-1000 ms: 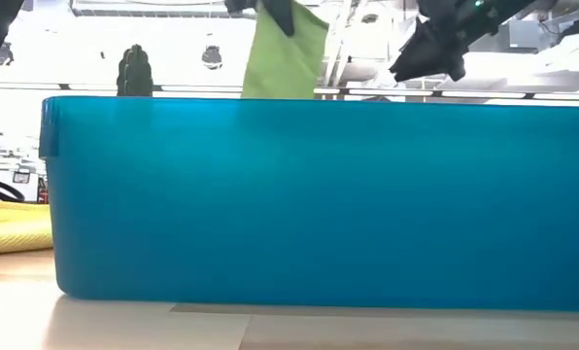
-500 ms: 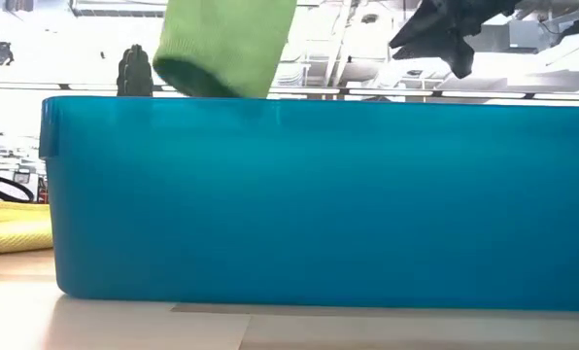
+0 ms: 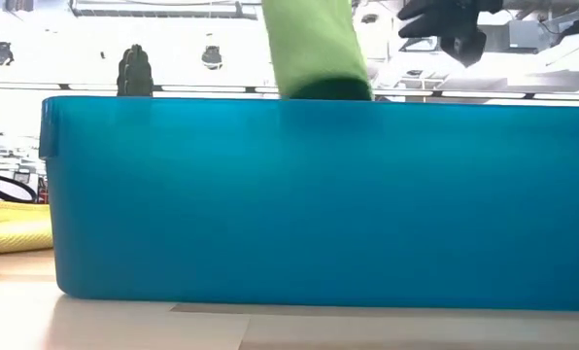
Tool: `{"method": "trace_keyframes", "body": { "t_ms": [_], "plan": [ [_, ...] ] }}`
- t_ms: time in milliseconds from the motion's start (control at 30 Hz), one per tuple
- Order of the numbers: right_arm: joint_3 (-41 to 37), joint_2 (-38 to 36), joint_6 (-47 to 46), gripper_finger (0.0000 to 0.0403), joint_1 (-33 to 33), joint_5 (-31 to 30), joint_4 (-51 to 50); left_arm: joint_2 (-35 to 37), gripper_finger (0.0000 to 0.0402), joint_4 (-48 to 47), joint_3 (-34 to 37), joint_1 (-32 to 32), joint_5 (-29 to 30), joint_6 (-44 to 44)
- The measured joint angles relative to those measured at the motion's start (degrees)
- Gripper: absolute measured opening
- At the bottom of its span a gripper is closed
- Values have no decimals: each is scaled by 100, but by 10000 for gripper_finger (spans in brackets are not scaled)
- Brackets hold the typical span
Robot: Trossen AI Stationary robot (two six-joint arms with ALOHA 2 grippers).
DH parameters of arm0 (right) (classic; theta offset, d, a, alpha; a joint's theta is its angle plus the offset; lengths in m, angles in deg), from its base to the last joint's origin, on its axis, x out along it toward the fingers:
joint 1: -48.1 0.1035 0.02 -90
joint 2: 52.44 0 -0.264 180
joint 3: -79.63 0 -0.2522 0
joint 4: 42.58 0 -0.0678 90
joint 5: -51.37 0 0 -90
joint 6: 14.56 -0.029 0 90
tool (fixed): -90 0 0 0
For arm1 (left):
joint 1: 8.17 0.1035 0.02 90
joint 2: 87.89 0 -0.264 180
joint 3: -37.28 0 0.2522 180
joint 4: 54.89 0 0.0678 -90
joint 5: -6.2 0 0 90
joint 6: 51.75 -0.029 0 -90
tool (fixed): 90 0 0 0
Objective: Fold microfiber towels
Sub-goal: Put the folded green microfiber towel into the blue bin
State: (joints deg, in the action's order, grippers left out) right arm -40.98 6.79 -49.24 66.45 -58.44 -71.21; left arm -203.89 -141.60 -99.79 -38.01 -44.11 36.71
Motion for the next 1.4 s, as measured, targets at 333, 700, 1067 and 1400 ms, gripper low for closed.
{"method": "trace_keyframes", "body": {
  "t_ms": [333,700,1067,1400],
  "plan": [
    [7,-173,-34,122,580,-331,44,-946,0,1860,2,537,-874,-1],
    [6,-534,26,122,894,-767,33,-1041,0,2532,2,678,-724,325],
    [4,-429,62,122,939,-852,38,-1086,0,2008,487,202,-205,2044],
    [4,-407,66,122,981,-866,37,-994,3,2748,682,180,426,2492]
  ]
}}
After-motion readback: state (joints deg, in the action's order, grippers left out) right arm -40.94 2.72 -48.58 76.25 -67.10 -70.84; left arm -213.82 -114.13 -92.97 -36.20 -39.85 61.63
